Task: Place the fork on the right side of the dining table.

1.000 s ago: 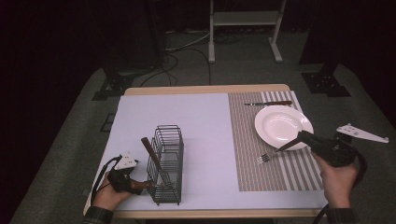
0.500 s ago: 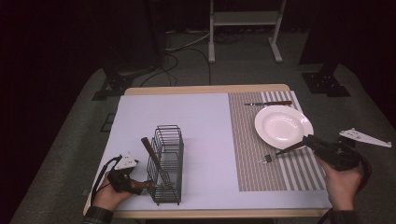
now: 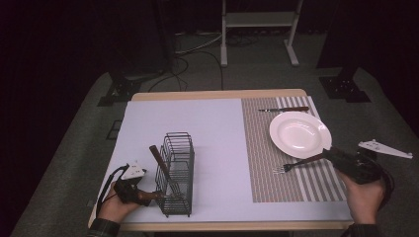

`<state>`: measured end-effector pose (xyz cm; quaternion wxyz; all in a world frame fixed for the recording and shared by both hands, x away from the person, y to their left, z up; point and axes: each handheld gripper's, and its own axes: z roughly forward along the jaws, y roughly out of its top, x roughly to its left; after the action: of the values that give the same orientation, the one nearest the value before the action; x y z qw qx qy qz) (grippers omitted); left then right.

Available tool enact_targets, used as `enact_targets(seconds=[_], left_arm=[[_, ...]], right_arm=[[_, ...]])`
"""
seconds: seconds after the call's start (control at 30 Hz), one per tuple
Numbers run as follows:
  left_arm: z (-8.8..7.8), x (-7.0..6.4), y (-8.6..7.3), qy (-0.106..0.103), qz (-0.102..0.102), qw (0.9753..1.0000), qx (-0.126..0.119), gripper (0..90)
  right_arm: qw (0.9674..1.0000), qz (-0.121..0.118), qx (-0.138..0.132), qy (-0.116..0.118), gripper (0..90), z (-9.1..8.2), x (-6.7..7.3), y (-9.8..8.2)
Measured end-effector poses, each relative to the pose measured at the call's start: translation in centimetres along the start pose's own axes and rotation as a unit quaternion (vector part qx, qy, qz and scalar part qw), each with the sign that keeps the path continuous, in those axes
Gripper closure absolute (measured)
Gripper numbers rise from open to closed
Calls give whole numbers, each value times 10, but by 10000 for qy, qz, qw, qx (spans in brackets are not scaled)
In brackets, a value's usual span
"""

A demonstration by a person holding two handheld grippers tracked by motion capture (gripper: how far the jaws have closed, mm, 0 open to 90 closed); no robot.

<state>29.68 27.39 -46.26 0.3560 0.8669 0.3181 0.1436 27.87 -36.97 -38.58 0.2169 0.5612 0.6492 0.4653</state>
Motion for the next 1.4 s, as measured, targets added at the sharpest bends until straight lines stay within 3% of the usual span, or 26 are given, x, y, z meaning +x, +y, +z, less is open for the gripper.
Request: enact_targets(seconds=[0.63, 0.97, 1.4], left_arm=[[0, 0, 0, 0, -17, 10000, -13, 0], [0, 0, 0, 0, -17, 10000, -7, 0], [0, 0, 0, 0, -17, 10000, -12, 0]], right_arm=[[9986, -19, 403, -329, 478, 13, -11, -12], [9969, 183, 630, -440, 419, 19, -15, -19], [9936, 400, 974, -414, 352, 28, -23, -25]])
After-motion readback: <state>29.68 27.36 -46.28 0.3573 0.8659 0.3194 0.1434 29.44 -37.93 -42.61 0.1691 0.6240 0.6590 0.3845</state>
